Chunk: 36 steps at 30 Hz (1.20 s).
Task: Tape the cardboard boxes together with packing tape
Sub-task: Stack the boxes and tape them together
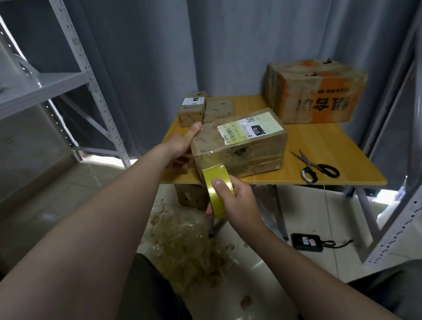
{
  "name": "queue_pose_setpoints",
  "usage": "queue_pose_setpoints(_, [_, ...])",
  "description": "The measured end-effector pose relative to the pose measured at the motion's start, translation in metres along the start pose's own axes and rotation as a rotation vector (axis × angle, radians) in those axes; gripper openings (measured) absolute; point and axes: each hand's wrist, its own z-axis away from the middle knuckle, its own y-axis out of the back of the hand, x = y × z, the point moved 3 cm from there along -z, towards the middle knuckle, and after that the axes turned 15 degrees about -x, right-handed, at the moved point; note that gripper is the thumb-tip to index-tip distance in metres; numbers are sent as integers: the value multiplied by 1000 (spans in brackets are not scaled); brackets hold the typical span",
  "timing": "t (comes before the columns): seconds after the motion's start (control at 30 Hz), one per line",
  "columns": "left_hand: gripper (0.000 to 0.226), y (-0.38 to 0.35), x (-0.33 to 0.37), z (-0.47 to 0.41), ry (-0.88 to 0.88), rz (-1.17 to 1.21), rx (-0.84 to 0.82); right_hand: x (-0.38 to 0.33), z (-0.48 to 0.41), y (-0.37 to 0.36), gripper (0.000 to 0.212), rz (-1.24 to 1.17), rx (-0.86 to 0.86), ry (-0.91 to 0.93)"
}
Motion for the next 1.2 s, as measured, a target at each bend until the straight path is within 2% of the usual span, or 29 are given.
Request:
queue_pose_setpoints(0.13, [62,-5,11,4,-163,-48,-81,-3,-9,-5,28,-20,3,-26])
queue_pose_setpoints(0.23, [102,-10,7,8,-293,-115,-149,-8,-17,-7,28,-33,52,-43])
queue_pose_setpoints(0.27, [109,-11,4,7,-333,-117,-173,-10,-19,-6,29,-42,70,-46])
queue_pose_setpoints(0.33, [106,-11,-5,6,-383,-106,-198,-13,-21,-4,32,-70,99,-58])
queue_pose_setpoints(0.53, [99,-7,-13,5,-370,-56,-161,-16,-22,4,34,-137,119,-62])
queue_pose_setpoints(0.67, [94,-6,-19,2,-361,-28,-92,-6,-15,3,37,-26,89,-7])
queue_pose_setpoints(0.77, [89,-5,-22,5,-355,-21,-101,5,-9,2,38,45,71,39])
queue_pose_setpoints(0.9, [95,-1,-19,10,-366,-72,-89,8,-12,0,42,142,161,62])
queue_pose_setpoints(1.1, [104,-4,-11,15,-368,-135,-65,44,1,2,55,138,199,-180])
queue_pose_setpoints(1.2, [100,-6,-8,16,-389,-145,-74,52,1,2,57,100,180,-211])
